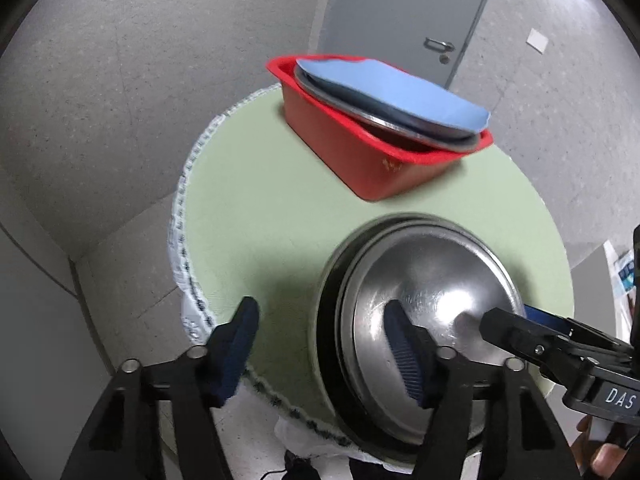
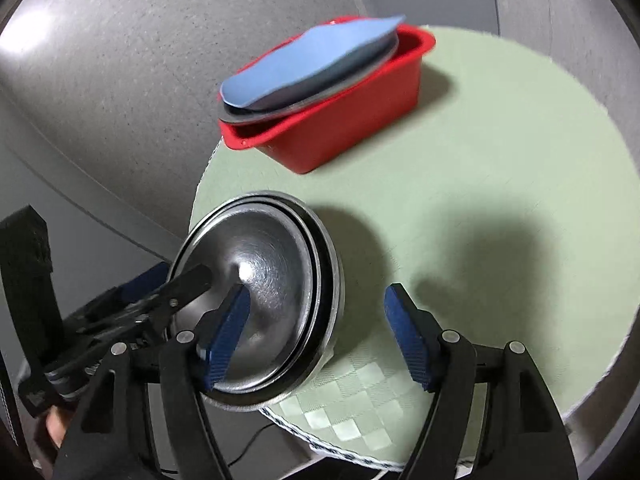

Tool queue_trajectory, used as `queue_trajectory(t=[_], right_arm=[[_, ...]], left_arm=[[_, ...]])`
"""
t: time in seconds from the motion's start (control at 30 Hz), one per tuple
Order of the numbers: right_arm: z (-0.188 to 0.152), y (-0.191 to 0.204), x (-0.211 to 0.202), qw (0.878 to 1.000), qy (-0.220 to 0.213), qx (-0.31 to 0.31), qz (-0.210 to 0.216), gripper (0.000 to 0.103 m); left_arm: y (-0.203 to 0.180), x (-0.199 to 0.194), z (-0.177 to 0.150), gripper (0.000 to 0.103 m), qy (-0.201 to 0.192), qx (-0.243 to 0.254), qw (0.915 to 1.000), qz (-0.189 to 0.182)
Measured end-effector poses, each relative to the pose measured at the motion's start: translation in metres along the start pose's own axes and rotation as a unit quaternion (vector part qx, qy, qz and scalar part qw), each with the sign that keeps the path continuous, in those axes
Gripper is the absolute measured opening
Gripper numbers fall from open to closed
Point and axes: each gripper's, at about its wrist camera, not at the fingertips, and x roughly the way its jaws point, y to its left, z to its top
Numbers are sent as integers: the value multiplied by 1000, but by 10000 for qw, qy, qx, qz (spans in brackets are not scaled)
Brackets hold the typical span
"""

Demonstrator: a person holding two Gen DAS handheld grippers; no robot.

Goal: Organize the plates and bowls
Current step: 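Grasp the rims of the nested steel bowls with both grippers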

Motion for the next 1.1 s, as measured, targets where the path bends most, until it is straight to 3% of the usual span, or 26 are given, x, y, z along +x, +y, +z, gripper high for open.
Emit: queue_trajectory(t=[0.07,0.17,0.23,0.47,0.67,0.9,1.1], right_arm=[[0,-1,7,10000,32,-10,27,58],[2,-3,17,9998,122,45,127,39],[5,-5,19,9999,79,57,122,35],[14,-17,2,9997,-46,154,195,29],[35,-18,-43,9990,-329,170,246,29],[86,-2,-79,9974,-651,-42,303,29],[139,21,-79,9960,-759,-262,382,29]], left_arm=[[2,9,0,48,39,34,9999,-101],[-1,17,4,36,-17,166,9993,-334],[-5,18,7,35,-83,294,9993,-233],[-15,3,19,33,-230,364,9982,-425],[-31,-27,46,33,-518,403,9958,-639],[-42,-50,100,34,-901,368,9934,-609],[-49,-46,134,34,-1092,272,9928,-406]])
